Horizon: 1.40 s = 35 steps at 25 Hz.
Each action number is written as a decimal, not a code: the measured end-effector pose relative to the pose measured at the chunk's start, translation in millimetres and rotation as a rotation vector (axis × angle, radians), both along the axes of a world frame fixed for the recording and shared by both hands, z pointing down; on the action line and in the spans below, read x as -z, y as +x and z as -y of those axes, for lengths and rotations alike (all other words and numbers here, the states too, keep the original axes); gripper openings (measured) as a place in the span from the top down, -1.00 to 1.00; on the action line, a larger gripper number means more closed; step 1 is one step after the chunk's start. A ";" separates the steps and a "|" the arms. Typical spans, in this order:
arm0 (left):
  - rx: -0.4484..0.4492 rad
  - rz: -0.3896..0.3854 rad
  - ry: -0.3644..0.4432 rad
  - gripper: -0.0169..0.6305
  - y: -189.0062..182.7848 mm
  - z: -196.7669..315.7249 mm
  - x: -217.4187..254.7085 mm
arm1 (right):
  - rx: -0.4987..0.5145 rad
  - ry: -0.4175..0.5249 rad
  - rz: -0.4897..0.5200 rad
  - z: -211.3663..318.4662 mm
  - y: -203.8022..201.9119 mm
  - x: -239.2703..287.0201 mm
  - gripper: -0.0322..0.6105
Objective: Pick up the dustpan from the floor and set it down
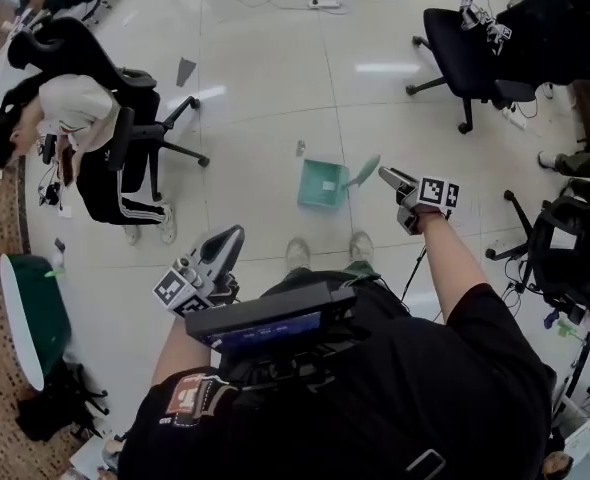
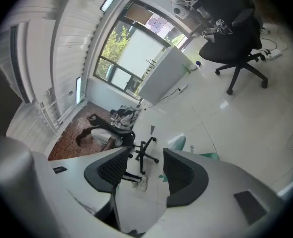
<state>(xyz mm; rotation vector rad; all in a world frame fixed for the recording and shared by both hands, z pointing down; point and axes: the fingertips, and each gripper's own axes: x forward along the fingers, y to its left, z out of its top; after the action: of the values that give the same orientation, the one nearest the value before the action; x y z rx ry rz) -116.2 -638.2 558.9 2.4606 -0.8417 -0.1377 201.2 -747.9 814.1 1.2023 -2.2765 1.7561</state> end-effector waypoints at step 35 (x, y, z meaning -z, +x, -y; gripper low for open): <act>0.050 -0.060 0.059 0.87 -20.9 2.3 18.5 | -0.170 0.085 0.433 51.4 -66.8 153.0 0.68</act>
<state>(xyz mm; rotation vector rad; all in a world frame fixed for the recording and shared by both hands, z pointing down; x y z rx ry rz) -137.1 -640.5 540.4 2.4774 -0.8858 -0.2561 134.4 -799.3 661.1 1.1521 -2.5627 2.1872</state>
